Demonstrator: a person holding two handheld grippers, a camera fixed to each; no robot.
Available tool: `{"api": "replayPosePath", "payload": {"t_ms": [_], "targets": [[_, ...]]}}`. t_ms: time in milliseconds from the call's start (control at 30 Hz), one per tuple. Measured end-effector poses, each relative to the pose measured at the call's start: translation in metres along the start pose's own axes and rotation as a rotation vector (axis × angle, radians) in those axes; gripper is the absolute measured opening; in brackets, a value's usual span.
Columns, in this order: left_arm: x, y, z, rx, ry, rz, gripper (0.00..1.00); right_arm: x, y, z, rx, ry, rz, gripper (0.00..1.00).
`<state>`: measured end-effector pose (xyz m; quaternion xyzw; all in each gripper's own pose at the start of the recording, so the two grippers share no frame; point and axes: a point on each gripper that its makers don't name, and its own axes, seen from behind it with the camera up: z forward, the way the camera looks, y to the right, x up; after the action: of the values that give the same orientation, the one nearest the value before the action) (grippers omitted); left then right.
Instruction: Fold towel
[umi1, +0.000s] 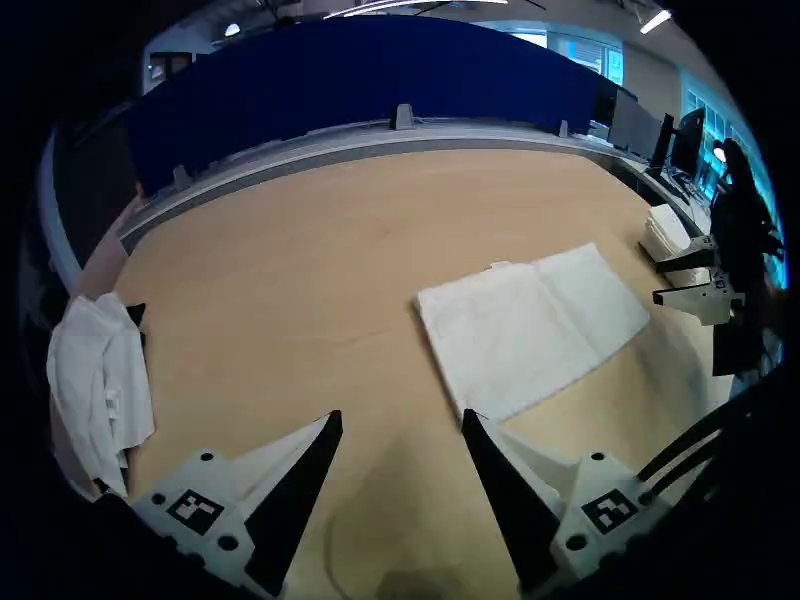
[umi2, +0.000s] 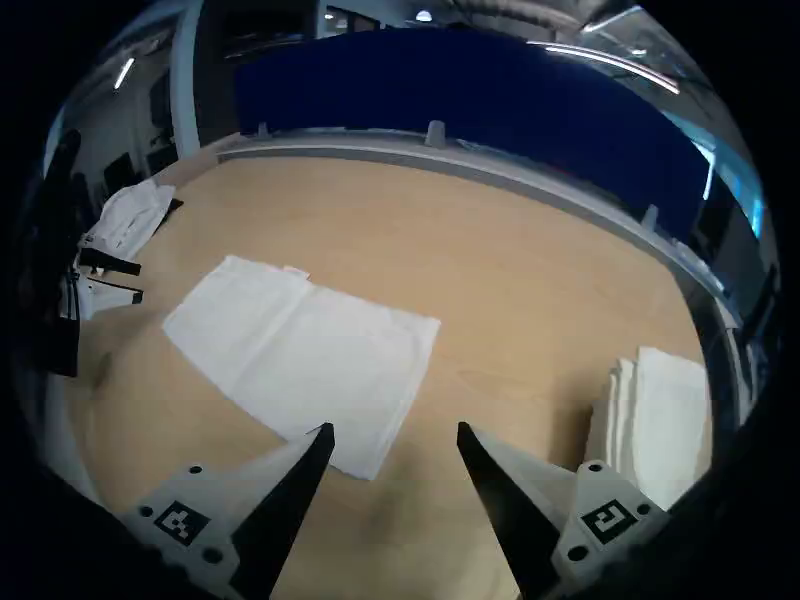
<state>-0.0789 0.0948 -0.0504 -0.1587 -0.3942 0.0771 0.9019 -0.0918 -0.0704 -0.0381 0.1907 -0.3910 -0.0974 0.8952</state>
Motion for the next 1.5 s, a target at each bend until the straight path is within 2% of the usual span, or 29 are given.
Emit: {"api": "replayPosePath", "payload": {"t_ms": [300,700,1033,1200,1500], "targets": [[-0.039,-0.018,-0.036,0.063,-0.016,-0.079,0.89,-0.014,-0.015,0.001,0.077,-0.046,-0.082,0.95],[-0.076,-0.03,-0.071,0.124,-0.034,-0.146,0.89,-0.03,-0.022,0.004,0.116,-0.097,-0.144,0.91],[-0.093,-0.037,-0.096,0.162,-0.041,-0.171,0.89,-0.036,-0.019,0.013,0.135,-0.118,-0.125,0.58],[-0.097,-0.036,-0.102,0.165,-0.039,-0.185,0.89,-0.042,-0.018,0.014,0.143,-0.138,-0.139,0.52],[-0.099,-0.035,-0.107,0.167,-0.039,-0.183,0.89,-0.048,-0.021,0.015,0.162,-0.155,-0.169,0.3]]}}
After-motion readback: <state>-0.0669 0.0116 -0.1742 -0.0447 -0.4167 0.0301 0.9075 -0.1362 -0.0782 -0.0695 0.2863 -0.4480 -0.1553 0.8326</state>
